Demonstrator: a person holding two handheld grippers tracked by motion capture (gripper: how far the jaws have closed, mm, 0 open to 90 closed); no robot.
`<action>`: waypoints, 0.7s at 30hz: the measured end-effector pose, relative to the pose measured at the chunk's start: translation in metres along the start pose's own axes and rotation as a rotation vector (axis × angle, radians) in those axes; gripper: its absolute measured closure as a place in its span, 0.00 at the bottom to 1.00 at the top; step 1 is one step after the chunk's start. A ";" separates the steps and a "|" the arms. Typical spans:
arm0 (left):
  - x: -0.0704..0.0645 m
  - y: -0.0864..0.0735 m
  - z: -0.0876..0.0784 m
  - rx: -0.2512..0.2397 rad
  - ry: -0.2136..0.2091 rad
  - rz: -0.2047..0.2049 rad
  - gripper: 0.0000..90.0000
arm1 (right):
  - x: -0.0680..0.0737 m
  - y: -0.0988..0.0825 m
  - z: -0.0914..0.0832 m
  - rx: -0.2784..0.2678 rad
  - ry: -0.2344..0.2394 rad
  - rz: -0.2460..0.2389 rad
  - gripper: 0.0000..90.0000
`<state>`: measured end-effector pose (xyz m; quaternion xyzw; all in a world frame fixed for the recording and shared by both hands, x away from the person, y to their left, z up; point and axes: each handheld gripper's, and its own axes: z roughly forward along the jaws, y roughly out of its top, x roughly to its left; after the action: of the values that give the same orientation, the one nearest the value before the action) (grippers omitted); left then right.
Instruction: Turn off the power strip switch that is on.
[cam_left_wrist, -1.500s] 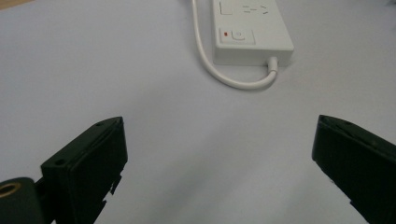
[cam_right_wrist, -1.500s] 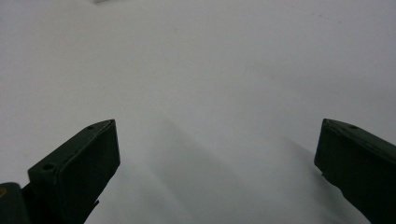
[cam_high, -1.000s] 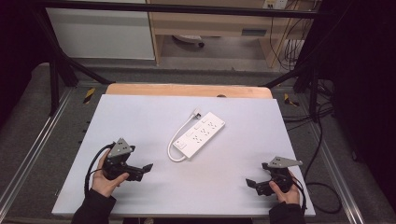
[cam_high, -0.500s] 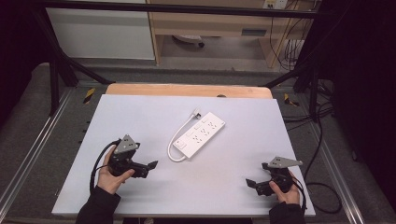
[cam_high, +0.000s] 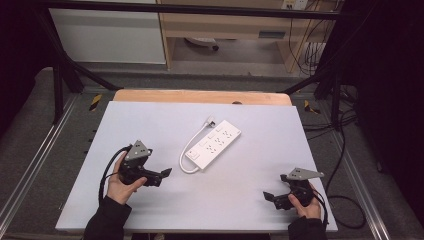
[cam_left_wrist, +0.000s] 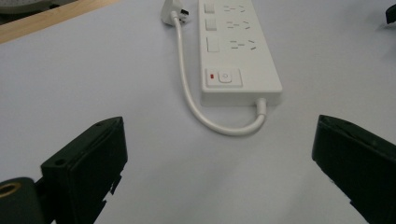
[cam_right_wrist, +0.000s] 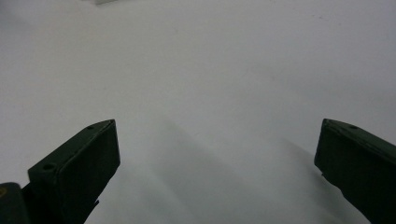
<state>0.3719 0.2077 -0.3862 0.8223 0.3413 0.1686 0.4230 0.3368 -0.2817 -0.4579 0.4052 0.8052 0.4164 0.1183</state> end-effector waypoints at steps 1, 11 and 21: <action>0.000 0.001 0.001 -0.001 -0.002 0.000 0.03 | 0.000 0.000 0.000 0.000 0.000 -0.002 0.01; -0.002 0.007 0.009 0.004 -0.008 0.005 0.03 | 0.000 0.000 0.000 -0.003 0.001 -0.004 0.01; -0.006 0.015 0.018 0.003 -0.008 0.013 0.04 | 0.000 0.000 0.000 -0.002 0.002 -0.005 0.01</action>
<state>0.3839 0.1872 -0.3842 0.8257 0.3345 0.1674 0.4222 0.3370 -0.2818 -0.4579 0.4026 0.8059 0.4174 0.1191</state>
